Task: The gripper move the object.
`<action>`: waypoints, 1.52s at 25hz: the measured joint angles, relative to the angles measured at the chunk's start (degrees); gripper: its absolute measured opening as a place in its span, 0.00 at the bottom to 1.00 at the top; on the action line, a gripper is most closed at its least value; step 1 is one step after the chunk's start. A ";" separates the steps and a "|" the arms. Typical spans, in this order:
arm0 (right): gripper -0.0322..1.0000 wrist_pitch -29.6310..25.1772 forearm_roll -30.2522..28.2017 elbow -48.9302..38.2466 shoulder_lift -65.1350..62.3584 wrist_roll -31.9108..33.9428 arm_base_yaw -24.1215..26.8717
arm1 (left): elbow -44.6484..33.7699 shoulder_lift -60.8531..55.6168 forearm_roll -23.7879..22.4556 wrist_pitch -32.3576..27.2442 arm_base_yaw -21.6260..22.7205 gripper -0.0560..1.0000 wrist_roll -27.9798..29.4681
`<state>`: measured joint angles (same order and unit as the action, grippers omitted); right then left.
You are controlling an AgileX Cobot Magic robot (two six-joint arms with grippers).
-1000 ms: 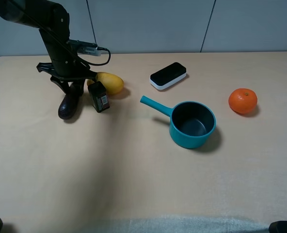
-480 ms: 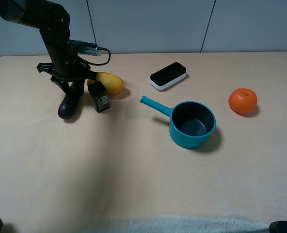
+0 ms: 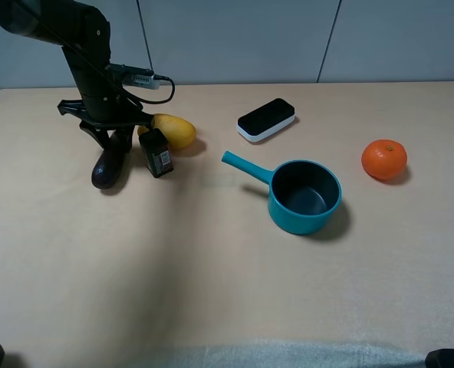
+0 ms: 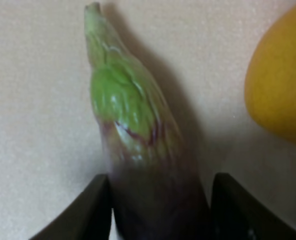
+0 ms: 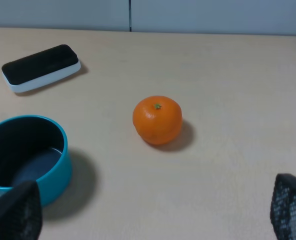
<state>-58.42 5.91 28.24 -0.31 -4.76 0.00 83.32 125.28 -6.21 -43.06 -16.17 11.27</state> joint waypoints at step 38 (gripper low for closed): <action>0.70 0.00 0.06 0.00 0.00 0.00 0.00 | 3.99 -14.50 0.06 -13.30 0.00 0.79 0.27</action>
<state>-58.42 5.97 28.24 -0.31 -4.76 0.00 87.31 110.78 -6.15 -56.36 -16.17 11.54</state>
